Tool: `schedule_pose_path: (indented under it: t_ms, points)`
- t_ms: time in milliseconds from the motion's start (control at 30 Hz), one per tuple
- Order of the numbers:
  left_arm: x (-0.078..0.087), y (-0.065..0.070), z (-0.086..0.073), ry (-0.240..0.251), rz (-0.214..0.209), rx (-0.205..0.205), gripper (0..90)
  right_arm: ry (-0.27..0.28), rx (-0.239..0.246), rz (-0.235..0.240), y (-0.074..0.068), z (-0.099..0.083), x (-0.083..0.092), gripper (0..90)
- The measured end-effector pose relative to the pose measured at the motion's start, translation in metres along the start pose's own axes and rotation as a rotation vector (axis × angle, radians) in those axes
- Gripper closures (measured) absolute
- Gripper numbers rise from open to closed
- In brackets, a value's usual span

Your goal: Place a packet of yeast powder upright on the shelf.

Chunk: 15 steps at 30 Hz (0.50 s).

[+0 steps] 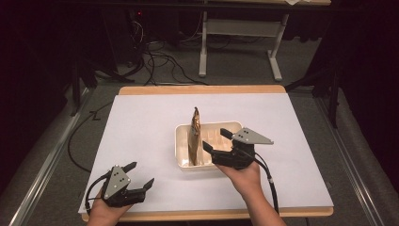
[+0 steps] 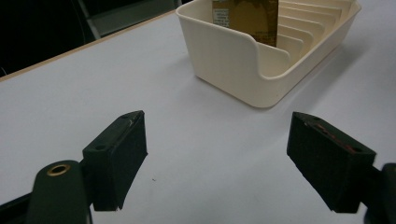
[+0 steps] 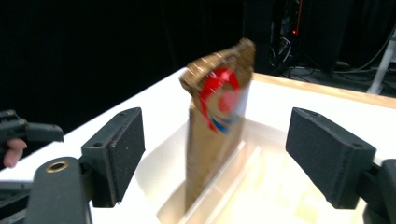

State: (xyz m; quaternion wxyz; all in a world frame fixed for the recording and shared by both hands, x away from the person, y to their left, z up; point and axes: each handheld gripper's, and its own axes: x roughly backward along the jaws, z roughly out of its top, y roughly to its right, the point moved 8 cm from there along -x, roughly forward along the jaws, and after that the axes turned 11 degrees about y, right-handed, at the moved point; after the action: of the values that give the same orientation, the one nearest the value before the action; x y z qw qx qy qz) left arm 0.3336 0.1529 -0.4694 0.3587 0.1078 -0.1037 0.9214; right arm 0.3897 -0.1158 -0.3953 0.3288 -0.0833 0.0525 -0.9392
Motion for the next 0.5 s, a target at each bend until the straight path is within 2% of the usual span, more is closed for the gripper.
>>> schedule_pose_path:
  t_ms: [100, 267, 500]
  points:
    - [0.000, 0.000, 0.000, -0.003, 0.001, -0.002, 20.4, -0.003, 0.004, -0.008, 0.010, -0.005, 0.011, 18.5]
    - [-0.001, -0.001, -0.001, -0.005, 0.004, 0.000, 20.5, -0.023, 0.024, -0.053, 0.031, -0.016, 0.033, 18.4]
    - [-0.001, 0.000, -0.002, -0.009, 0.005, 0.001, 20.4, -0.050, 0.054, -0.127, 0.069, -0.035, 0.073, 19.3]
